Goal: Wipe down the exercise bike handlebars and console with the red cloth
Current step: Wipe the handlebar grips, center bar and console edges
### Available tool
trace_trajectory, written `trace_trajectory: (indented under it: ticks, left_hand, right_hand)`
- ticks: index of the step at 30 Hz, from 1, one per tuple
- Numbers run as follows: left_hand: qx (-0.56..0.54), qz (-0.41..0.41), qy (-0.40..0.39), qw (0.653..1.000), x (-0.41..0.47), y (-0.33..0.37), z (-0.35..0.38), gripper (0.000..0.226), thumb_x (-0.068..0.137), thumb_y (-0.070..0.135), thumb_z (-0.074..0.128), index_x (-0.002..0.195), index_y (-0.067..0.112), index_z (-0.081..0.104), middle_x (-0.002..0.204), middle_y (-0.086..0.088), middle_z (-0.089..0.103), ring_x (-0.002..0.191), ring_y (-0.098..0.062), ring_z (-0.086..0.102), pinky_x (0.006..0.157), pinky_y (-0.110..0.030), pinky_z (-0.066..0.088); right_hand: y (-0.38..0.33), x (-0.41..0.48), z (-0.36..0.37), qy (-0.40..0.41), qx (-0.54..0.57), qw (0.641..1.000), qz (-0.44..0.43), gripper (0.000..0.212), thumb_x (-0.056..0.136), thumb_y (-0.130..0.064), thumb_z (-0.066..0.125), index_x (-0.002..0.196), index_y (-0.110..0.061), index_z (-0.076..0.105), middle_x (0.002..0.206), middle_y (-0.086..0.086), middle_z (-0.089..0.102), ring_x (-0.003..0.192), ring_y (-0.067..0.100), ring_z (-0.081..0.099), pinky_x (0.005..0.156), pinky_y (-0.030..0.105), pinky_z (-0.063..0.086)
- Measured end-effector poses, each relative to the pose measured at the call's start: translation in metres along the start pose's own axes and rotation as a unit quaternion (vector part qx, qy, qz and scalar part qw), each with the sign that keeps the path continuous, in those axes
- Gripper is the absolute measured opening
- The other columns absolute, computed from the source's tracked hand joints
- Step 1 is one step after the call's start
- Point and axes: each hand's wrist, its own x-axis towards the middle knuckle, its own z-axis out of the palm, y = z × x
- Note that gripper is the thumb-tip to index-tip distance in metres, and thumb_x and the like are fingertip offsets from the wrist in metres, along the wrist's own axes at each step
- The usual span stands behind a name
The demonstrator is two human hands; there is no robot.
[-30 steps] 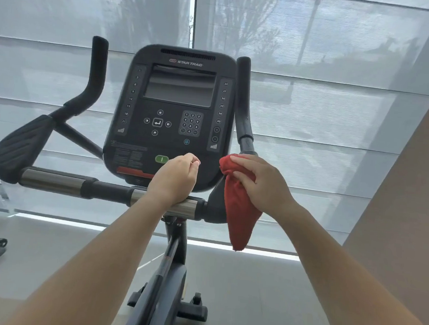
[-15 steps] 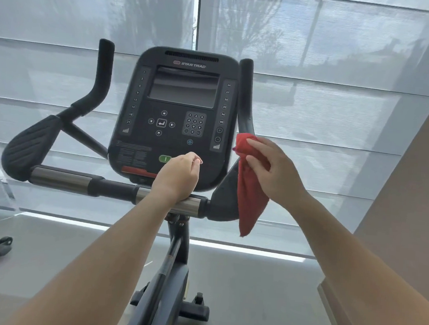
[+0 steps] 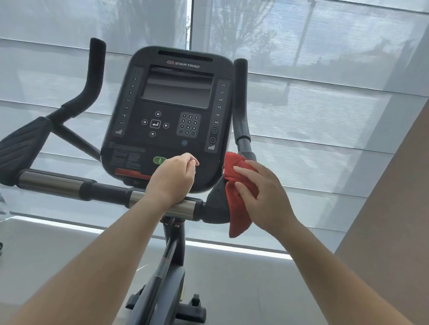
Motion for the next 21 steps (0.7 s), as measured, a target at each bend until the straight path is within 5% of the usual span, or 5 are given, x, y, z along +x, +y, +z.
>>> trace_trajectory:
  ticks: [4,8,12,15,21]
  left_hand:
    - [-0.002,0.0,-0.001,1.0,0.001,0.0,0.0,0.028,0.098,0.021,0.032,0.103,0.018,0.06,0.094,0.0,0.066,0.089,-0.018,0.055,0.078,-0.034,0.044]
    - [-0.008,0.008,0.003,1.0,0.0,-0.001,-0.001,0.028,0.098,0.02,0.032,0.102,0.017,0.06,0.091,0.002,0.065,0.087,-0.017,0.055,0.075,-0.032,0.042]
    - [-0.016,0.009,0.002,1.0,0.0,-0.002,-0.001,0.027,0.098,0.02,0.033,0.102,0.018,0.06,0.089,0.004,0.065,0.085,-0.016,0.055,0.073,-0.031,0.041]
    - [-0.01,0.01,0.0,1.0,-0.001,-0.001,-0.002,0.028,0.098,0.021,0.033,0.103,0.018,0.06,0.089,0.004,0.065,0.085,-0.016,0.053,0.073,-0.03,0.041]
    - [-0.008,0.009,-0.002,1.0,-0.001,-0.001,-0.002,0.027,0.098,0.021,0.033,0.104,0.019,0.06,0.091,0.003,0.066,0.084,-0.014,0.054,0.072,-0.03,0.042]
  right_hand:
    - [0.003,0.019,-0.004,-0.012,0.019,1.0,0.016,0.036,0.086,-0.027,0.062,0.121,-0.026,0.059,0.134,-0.003,0.048,0.126,0.014,0.042,0.108,0.029,0.031]
    - [-0.001,0.011,-0.003,-0.043,0.025,0.999,0.004,0.035,0.09,-0.028,0.056,0.126,-0.026,0.056,0.142,-0.005,0.038,0.133,0.01,0.031,0.109,0.022,0.022]
    - [0.002,0.001,-0.006,-0.033,0.005,0.999,0.028,0.046,0.09,-0.042,0.052,0.134,-0.038,0.043,0.15,-0.004,0.026,0.14,0.017,0.02,0.114,0.036,0.021]
    - [-0.002,-0.005,-0.002,0.01,0.044,0.994,0.103,0.063,0.086,-0.044,0.058,0.141,-0.032,0.03,0.144,-0.001,0.035,0.132,0.014,0.033,0.103,0.025,0.03]
    - [-0.008,-0.006,0.007,0.06,0.056,0.992,0.092,0.053,0.085,-0.032,0.063,0.134,-0.016,0.046,0.135,-0.003,0.048,0.123,0.014,0.045,0.098,0.018,0.031]
